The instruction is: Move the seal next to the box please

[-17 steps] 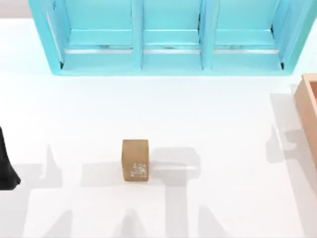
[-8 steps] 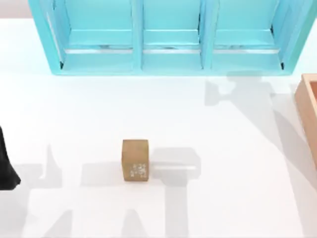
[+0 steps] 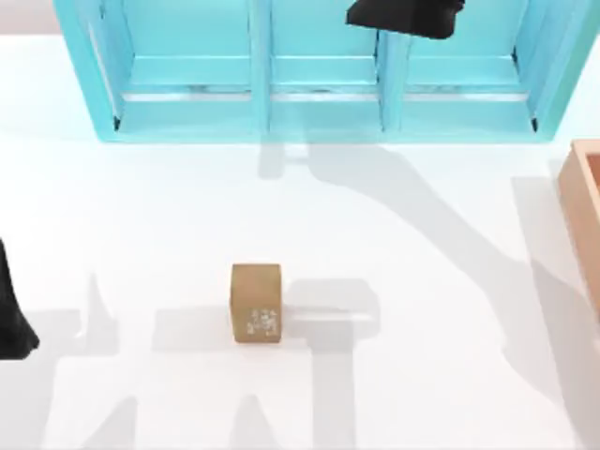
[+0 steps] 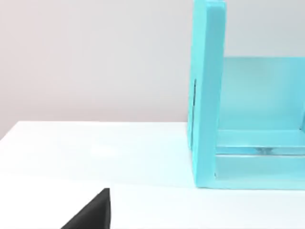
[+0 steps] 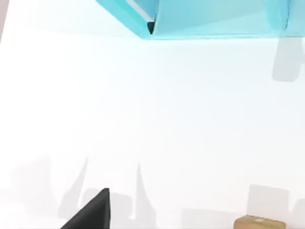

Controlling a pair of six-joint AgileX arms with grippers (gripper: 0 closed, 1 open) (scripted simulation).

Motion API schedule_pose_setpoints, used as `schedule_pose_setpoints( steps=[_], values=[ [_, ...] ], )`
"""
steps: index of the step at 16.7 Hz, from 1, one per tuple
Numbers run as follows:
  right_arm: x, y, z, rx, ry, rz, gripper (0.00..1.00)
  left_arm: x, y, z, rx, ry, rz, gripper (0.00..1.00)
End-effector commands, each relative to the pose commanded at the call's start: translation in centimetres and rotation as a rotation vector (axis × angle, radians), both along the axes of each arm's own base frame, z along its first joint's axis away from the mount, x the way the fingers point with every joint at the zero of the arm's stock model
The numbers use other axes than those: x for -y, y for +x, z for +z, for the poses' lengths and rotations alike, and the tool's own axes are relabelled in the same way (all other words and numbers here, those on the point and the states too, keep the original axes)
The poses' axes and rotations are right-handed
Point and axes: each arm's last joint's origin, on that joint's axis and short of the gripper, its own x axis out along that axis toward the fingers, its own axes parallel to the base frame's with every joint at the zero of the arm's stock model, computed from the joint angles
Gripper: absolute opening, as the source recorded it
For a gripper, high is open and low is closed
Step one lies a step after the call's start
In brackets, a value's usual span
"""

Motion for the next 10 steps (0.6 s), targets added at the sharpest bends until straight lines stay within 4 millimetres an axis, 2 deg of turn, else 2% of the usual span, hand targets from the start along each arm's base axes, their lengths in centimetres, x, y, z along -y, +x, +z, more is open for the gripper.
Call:
schedule_pose_setpoints(
  steps=[3,5,8,10],
  values=[
    [-4.9,1.3,-5.7,-0.203,-0.129,0.003,1.00,0.0,0.0,0.0,0.000,0.000,0.000,1.00],
    [-7.2,1.7,-10.0,-0.331,-0.235,-0.003,1.00,0.0,0.0,0.0,0.000,0.000,0.000,1.00],
    [-9.2,1.7,-15.4,-0.483,-0.381,-0.018,1.00,0.0,0.0,0.0,0.000,0.000,0.000,1.00],
    [-9.7,1.6,-17.4,-0.539,-0.441,-0.026,1.00,0.0,0.0,0.0,0.000,0.000,0.000,1.00]
  ],
)
